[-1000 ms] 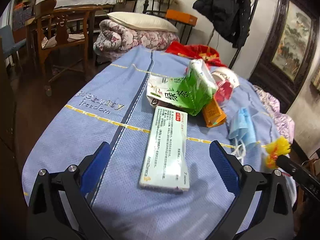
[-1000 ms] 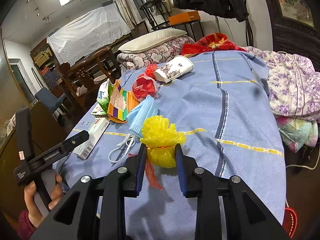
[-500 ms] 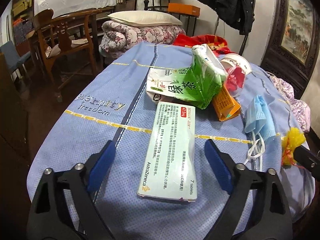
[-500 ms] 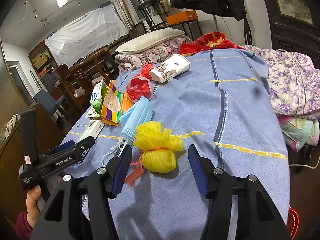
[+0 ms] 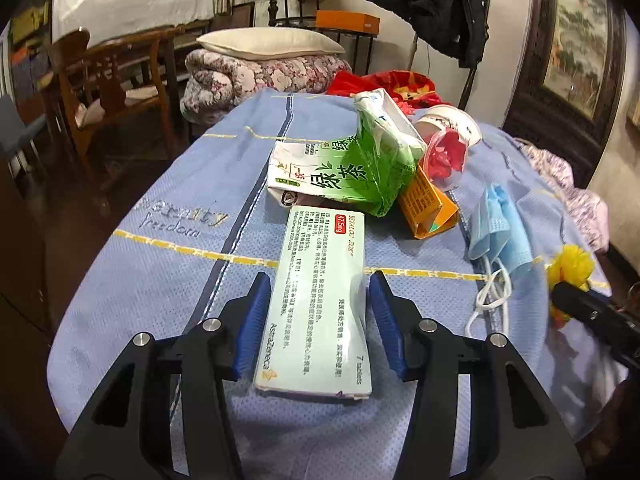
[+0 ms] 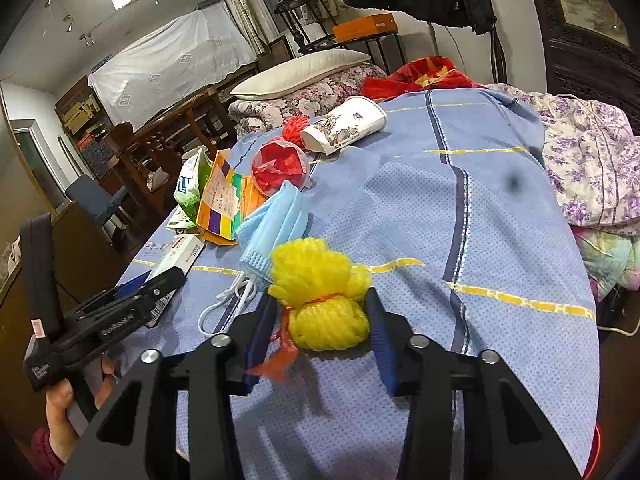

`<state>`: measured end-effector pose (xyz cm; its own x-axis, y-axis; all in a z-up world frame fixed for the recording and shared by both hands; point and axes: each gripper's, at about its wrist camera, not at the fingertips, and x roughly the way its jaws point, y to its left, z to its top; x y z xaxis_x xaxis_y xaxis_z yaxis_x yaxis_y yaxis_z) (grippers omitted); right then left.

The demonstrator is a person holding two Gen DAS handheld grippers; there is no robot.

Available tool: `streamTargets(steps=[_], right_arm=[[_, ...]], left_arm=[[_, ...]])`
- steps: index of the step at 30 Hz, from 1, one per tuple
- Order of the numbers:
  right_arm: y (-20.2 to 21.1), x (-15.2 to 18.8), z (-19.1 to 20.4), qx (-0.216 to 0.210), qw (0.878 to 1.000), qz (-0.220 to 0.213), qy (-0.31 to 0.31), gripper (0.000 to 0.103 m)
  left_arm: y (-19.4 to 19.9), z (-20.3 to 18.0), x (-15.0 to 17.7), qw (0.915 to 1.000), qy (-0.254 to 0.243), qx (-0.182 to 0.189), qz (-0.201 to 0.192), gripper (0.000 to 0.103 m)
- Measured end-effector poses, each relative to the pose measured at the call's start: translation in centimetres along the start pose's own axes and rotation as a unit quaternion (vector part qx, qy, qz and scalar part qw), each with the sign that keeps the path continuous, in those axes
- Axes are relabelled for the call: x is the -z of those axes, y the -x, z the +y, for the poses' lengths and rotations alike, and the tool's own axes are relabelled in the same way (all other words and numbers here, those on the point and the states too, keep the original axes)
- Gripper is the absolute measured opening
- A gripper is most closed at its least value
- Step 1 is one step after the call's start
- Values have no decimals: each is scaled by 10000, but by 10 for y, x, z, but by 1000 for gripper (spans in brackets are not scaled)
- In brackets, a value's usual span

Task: Collect trash
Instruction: 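Grasp the yellow mesh bag with the right tool while the left approaches the medicine box, then close the left tool on the white medicine box and lift it, then carry both items over the red wastebasket and open both tools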

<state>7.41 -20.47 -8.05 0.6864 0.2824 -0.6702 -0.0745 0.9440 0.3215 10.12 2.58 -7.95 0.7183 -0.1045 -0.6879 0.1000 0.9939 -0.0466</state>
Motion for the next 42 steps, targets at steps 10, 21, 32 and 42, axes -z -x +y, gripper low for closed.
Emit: streamTargets(steps=[10,21,32,42], right_arm=[[19,-3,1,-97,9998,-169,22,35],[65,-6,10,-106,9987,-419,273,34],[173,-9,-12,-75,9936,-1020,476,35],[261,34,-98,468,9870,-1539,70,35]], left_arm=[[21,6,-4,9978,162,356,-531,46],[80,-8,5,9890,380,985,-1035,46],[149,-69,1,9809,140,1516,-1211,46],[183,-179,14,9696,-785,2047,-1084,46]])
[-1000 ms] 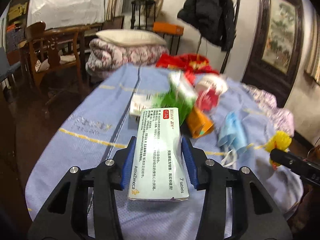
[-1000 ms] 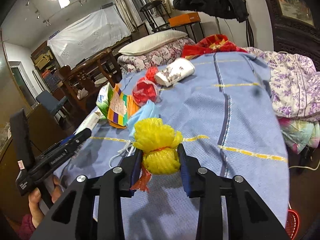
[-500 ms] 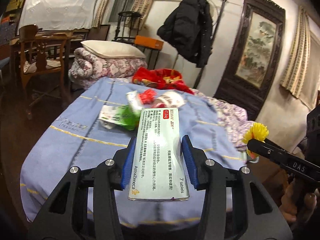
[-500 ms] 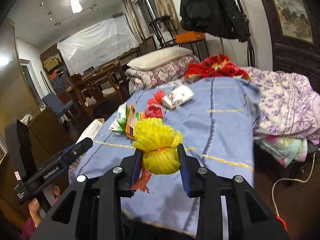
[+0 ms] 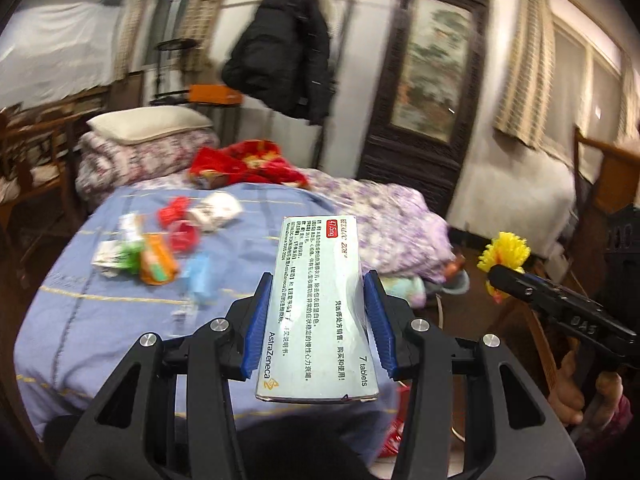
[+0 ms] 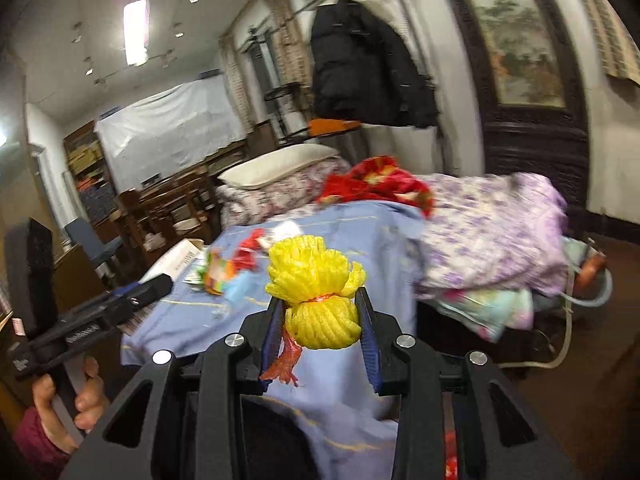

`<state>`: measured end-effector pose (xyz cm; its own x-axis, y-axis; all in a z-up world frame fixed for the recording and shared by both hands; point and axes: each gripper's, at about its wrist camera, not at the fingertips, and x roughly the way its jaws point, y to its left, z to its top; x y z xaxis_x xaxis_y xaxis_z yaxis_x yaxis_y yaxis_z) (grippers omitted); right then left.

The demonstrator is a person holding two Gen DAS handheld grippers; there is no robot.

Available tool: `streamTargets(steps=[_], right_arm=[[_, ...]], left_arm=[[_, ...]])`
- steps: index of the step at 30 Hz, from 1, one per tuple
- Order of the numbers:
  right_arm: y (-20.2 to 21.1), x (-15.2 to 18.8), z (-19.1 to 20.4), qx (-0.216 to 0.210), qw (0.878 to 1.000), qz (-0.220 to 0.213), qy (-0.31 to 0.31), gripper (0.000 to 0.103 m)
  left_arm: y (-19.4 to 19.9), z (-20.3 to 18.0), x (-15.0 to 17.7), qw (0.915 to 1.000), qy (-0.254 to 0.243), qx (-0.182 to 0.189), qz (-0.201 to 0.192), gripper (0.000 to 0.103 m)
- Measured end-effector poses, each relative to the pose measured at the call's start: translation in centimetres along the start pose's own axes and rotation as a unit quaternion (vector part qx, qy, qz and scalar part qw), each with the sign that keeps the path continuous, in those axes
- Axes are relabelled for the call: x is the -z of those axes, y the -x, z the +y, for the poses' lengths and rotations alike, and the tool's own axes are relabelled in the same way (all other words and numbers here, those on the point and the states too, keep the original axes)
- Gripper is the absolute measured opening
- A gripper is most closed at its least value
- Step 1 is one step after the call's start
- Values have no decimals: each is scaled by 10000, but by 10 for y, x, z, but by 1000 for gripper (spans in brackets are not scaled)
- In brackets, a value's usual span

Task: Collect trash
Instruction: 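Carry both items over the red wastebasket and open both tools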

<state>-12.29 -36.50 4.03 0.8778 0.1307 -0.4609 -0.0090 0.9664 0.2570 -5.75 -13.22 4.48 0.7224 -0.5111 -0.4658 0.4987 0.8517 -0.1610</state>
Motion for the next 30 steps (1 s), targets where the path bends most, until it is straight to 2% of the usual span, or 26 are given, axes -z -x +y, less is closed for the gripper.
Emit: streamTargets(steps=[4,8,12,14,15,16,18,20,25,30], right_arm=[[14,29,-62,359,9979,149,-515,35],[14,63,-114,702,9925,401,-922,36],[-6,104,-157,975,9823,908,-1318,38],[-24,129,-173,1179,9736,1356,-1408,51],[-29,137,-179,1219,9701,1473,-1495,61],[-30,147,-188,1208,9662,1533,-1683,67],[-28,152,-194,1121,9647,1447,-1891,73],[-16,152,-201,1252,9640,1231,-1997,76],[10,148,-229,1652,9579,760,-2220,76],[24,152,-250,1798,9514,580,-2430,76]], left_arm=[[-27,-53,13,9979,-402,354,354,46],[-54,-90,30,9932,-652,644,720,46],[-83,-115,46,9872,-857,805,1075,46],[-98,-126,55,9834,-932,882,1280,46],[-102,-130,58,9821,-956,913,1343,46],[-109,-135,62,9802,-1000,950,1421,46],[-121,-146,69,9763,-1117,1018,1550,46],[-131,-153,75,9728,-1187,1096,1658,46],[-158,-181,89,9622,-1397,1298,1943,46],[-181,-211,102,9503,-1571,1553,2192,48]])
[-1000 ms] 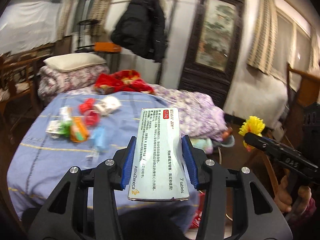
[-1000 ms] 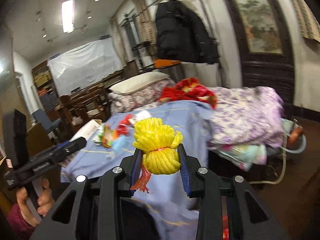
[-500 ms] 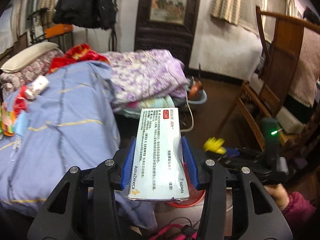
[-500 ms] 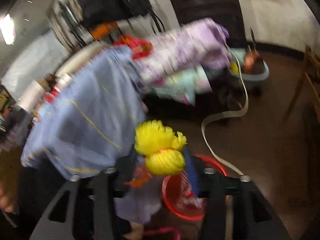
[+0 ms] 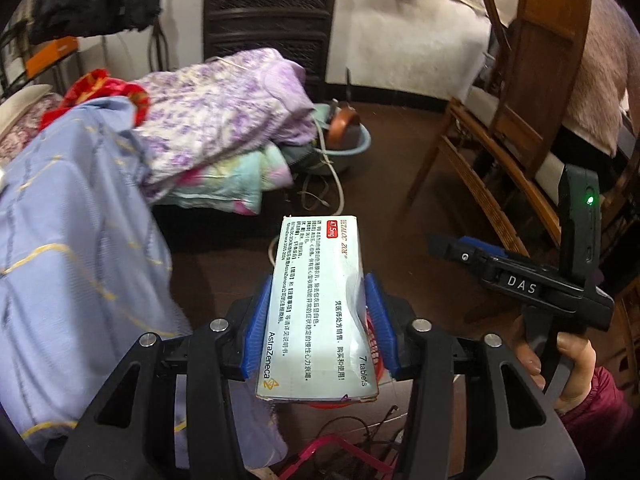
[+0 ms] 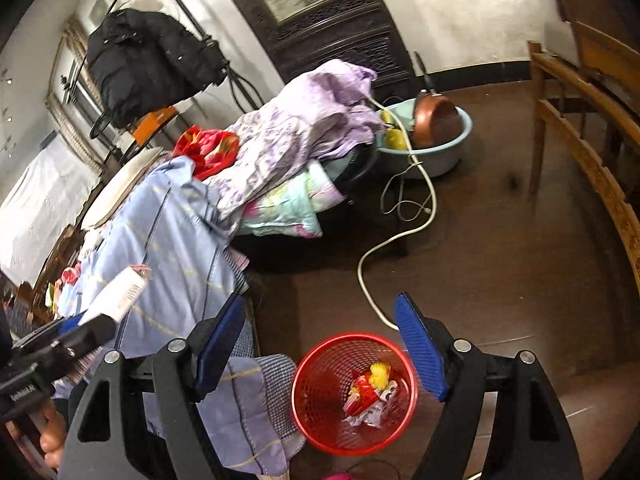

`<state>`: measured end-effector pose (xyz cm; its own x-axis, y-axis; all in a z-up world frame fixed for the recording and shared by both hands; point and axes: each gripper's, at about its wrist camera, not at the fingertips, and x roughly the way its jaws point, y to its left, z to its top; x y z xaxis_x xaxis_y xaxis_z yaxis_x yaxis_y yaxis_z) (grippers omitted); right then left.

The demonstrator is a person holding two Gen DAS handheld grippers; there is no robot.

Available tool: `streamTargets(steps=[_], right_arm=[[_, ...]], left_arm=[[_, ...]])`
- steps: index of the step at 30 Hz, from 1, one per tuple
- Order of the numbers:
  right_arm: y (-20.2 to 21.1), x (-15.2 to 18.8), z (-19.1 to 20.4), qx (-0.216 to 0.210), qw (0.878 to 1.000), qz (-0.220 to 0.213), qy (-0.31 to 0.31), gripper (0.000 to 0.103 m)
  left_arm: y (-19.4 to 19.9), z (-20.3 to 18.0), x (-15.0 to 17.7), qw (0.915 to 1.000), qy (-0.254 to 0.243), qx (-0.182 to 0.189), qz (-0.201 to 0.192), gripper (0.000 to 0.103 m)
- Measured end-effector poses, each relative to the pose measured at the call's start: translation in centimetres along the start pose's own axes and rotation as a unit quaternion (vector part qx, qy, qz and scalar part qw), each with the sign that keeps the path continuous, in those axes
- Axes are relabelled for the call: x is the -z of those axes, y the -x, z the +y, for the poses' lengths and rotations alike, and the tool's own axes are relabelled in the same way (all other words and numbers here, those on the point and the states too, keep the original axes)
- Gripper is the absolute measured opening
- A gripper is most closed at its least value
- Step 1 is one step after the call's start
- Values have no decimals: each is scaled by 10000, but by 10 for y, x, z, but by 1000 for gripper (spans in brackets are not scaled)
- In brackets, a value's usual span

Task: Collect trash
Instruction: 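Carry both items over the red wastebasket and open both tools, then return both tools to the trash on the bed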

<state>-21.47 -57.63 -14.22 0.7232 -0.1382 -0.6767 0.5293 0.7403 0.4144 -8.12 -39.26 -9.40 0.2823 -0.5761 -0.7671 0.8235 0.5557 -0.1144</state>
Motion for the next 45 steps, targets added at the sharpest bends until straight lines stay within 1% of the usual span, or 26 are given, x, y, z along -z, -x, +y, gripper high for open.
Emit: streamTargets(steps=[2,5,8,10,17,21,28,34,39,42,43,45], right_arm=[[1,-1,-6,25,10000,-23,-41,76],[1,0,-10,-15,9999,-42,-93,76],[2,0,-9,-89,9999,-54,-106,76],[5,0,-6,-153,9998,-68,-102,76],[17,-5,16,-300,9994,-167,72,78],[31,-11,38,-362,9984,-283,321,81],[59,-20,86,-557,9939,-502,808,84],[77,-23,140,-922,9876,-528,1154,87],[72,-18,191,-1191,9813,-347,1471,88],[63,-9,229,-1349,9751,-168,1754,89],[61,-6,238,-1381,9734,-118,1822,89],[53,4,263,-1445,9683,50,2038,89]], left_arm=[[-9,-7,-2,9999,-65,97,118,50],[-14,-13,-4,9998,-102,28,160,72],[-10,-11,-5,9999,-92,-106,79,81],[-5,-6,-6,9997,-47,-247,2,82],[21,13,-7,9982,172,-496,-278,85],[43,24,-6,9966,294,-580,-509,85],[92,43,-3,9906,535,-711,-1039,88],[135,67,8,9813,771,-946,-1491,93],[166,107,20,9699,1117,-1263,-1759,96],[179,143,29,9598,1492,-1509,-1835,96],[183,162,33,9545,1695,-1628,-1837,96],[189,188,41,9470,1961,-1775,-1825,96]])
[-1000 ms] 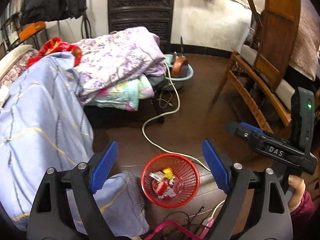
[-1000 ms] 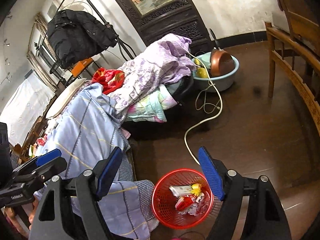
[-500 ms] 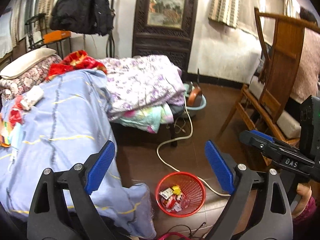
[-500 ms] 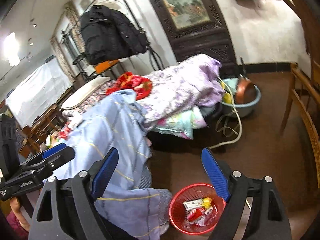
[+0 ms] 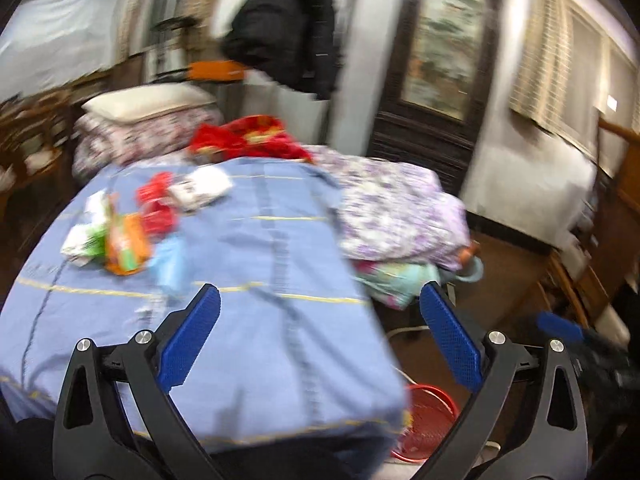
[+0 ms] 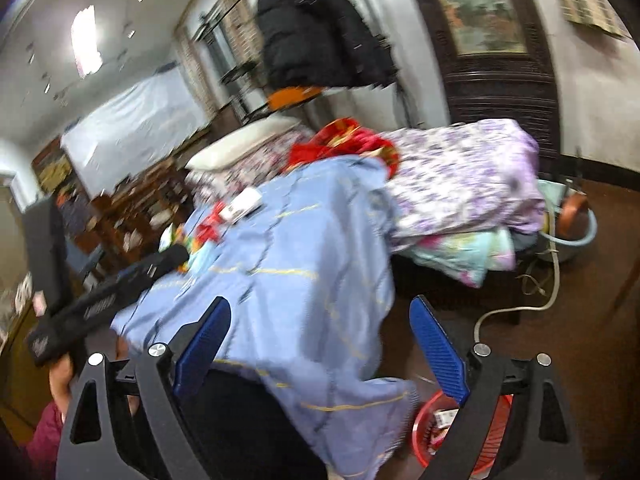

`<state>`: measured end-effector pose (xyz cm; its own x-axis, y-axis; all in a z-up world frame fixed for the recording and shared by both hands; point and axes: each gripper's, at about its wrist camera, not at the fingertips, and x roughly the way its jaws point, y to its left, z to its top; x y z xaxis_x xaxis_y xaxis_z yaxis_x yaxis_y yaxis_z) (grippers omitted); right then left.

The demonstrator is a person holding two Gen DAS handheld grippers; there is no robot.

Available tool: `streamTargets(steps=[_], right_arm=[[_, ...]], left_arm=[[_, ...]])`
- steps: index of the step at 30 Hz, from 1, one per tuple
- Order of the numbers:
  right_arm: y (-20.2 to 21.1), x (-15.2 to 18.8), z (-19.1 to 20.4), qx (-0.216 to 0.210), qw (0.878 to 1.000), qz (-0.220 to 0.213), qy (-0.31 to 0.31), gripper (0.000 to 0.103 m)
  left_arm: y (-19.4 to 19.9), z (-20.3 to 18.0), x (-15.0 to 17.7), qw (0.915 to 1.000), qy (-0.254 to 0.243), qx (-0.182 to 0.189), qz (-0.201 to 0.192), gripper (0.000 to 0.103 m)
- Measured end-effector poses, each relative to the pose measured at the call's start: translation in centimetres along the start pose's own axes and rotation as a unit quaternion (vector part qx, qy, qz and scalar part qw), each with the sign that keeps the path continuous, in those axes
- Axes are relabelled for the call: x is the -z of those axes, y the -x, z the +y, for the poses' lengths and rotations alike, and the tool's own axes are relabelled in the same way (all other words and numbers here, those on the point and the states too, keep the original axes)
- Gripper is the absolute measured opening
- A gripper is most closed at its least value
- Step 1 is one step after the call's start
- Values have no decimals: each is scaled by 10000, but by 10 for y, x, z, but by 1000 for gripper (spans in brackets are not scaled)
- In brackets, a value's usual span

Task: Collect trash
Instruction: 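Return both tools to the trash on the bed, then grasp the blue face mask with the right tool while the left approaches the green tea carton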

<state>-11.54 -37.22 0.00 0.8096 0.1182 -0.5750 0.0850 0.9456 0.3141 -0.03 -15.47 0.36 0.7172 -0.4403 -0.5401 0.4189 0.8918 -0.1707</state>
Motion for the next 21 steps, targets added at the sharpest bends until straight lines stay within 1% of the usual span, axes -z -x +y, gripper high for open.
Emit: streamTargets(steps=[3,4,6,11,14,17,19,21], right_arm=[[-22,2,32,-68,9991,271,333,89],[-30,3,44,-69,9982,361,465,89],[-41,3,57,-63,9971,461,607,89],[-68,0,90,-36,9944,672,813,89],[-82,-3,104,-55,9939,763,799,89],[-99,-9,116,-96,9932,827,811,89],[-116,-14,130,-160,9920,910,856,89],[-134,-17,141,-247,9910,967,889,89]], left_arm=[[-8,48,-6,9986,427,-319,29,96],[-11,69,-9,9971,609,-451,26,96],[-16,94,-13,9949,811,-607,12,96],[-23,164,-29,9855,1336,-1042,-121,96],[-31,202,-38,9798,1638,-1129,-200,96],[-40,222,-42,9784,1685,-1175,-224,96],[-46,234,-41,9782,1657,-1238,-164,96],[-49,246,-37,9764,1818,-1161,-48,96]])
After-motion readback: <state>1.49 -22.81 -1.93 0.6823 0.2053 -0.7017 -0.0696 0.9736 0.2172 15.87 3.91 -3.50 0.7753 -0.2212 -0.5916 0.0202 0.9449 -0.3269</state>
